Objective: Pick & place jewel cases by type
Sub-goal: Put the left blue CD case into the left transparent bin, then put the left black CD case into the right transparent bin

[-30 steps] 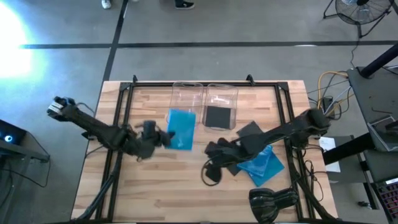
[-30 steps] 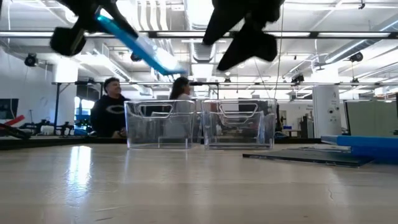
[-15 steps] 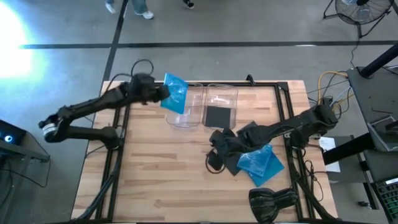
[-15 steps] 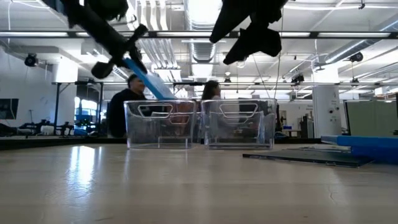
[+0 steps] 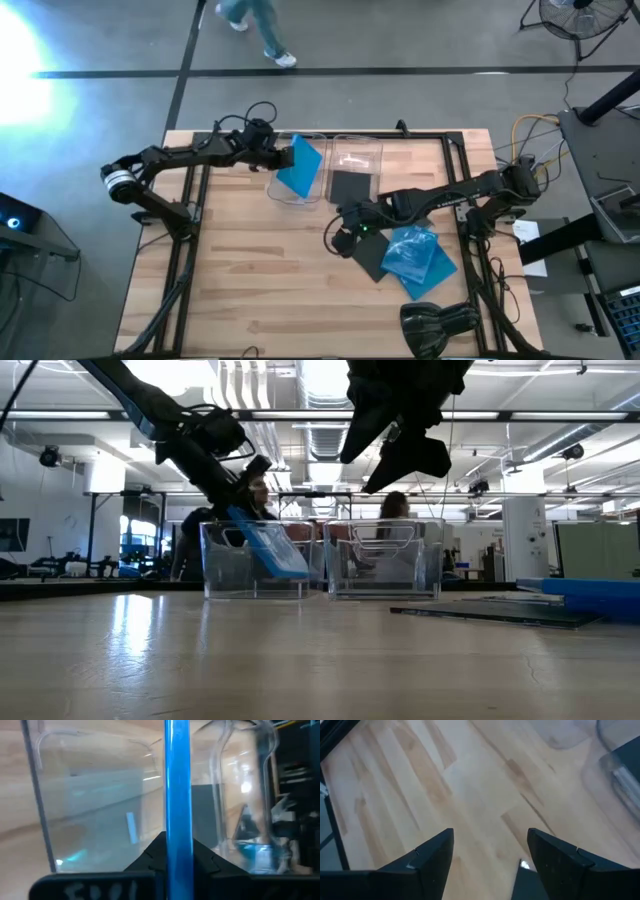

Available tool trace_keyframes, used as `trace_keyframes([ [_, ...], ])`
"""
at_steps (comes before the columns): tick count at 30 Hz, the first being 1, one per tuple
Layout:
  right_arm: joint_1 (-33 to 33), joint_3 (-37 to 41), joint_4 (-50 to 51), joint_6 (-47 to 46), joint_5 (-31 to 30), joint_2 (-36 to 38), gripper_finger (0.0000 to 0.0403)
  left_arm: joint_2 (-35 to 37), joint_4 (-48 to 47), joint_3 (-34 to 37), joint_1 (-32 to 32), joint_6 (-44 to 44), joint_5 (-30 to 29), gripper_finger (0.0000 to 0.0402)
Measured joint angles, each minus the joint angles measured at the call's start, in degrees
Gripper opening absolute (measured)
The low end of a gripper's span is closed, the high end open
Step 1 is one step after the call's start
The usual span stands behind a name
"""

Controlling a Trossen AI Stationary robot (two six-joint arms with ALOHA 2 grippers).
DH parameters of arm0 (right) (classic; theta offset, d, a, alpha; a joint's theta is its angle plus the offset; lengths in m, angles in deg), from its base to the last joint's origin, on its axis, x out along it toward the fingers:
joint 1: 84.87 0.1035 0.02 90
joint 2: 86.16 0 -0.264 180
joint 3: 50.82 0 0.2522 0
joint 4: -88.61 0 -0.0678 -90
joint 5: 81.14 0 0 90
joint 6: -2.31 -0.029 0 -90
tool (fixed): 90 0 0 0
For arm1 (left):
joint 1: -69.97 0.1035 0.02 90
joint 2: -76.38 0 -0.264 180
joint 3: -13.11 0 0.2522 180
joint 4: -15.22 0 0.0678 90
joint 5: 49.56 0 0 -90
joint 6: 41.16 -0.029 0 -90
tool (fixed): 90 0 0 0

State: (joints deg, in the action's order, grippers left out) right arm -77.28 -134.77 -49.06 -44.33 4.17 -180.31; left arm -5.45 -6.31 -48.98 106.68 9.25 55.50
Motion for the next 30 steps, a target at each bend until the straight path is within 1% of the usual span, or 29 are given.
trace_keyframes([
  [4,-0.85,0.00,-0.06,0.01,0.41,0.00,0.0244,-0.84,-3.19,-0.15,-2.06,-5.40,-5.41,0.0048],
  [6,-1.26,0.11,-0.05,0.01,0.53,0.00,0.0244,-0.61,-5.47,-0.15,-3.07,-7.28,-6.56,0.0069],
  [9,-1.57,0.17,-0.03,-0.30,0.78,0.00,0.0243,0.05,-9.50,-0.16,-3.71,-7.80,-5.03,0.0101],
  [11,-1.57,0.26,0.03,-0.45,0.77,0.00,0.0242,0.72,-11.37,-0.18,-3.99,-8.74,-5.04,0.0117],
  [12,-1.52,0.26,0.13,-0.47,0.77,0.00,0.0241,1.29,-13.03,-0.27,-4.04,-9.60,-5.14,0.0122],
  [15,-0.99,0.26,3.27,-0.63,0.62,0.00,0.0240,4.57,-21.98,-0.70,-4.54,-14.41,-5.70,0.0127],
  [17,-0.23,0.26,7.15,-1.93,-0.50,0.02,0.0240,8.01,-28.50,-1.29,-5.98,-16.86,-8.91,0.0128],
  [20,1.66,0.26,13.10,-2.71,-2.28,0.26,0.0242,13.68,-34.60,-2.42,-10.22,-18.44,-18.23,0.0128],
  [21,2.37,0.26,14.88,-3.19,-2.71,0.33,0.0242,15.70,-35.16,-2.56,-12.45,-18.21,-19.78,0.0128],
  [23,3.64,0.42,17.73,-4.46,-2.77,0.35,0.0241,19.56,-32.88,-2.58,-18.40,-15.28,-20.23,0.0128],
  [25,4.75,1.54,18.67,-5.72,-2.79,0.11,0.0240,22.20,-27.66,-1.64,-26.25,-10.86,-20.21,0.0128],
  [26,5.18,2.58,18.42,-6.16,-2.77,-0.19,0.0240,23.03,-25.00,-0.81,-30.85,-9.11,-21.30,0.0128],
  [28,6.15,5.08,15.43,-6.34,-2.75,-1.36,0.0240,23.18,-19.19,0.60,-40.37,-5.20,-27.61,0.0128],
  [30,7.22,7.39,10.65,-6.56,-2.55,-3.15,0.0240,22.22,-14.01,1.94,-49.86,-1.96,-36.64,0.0128],
])
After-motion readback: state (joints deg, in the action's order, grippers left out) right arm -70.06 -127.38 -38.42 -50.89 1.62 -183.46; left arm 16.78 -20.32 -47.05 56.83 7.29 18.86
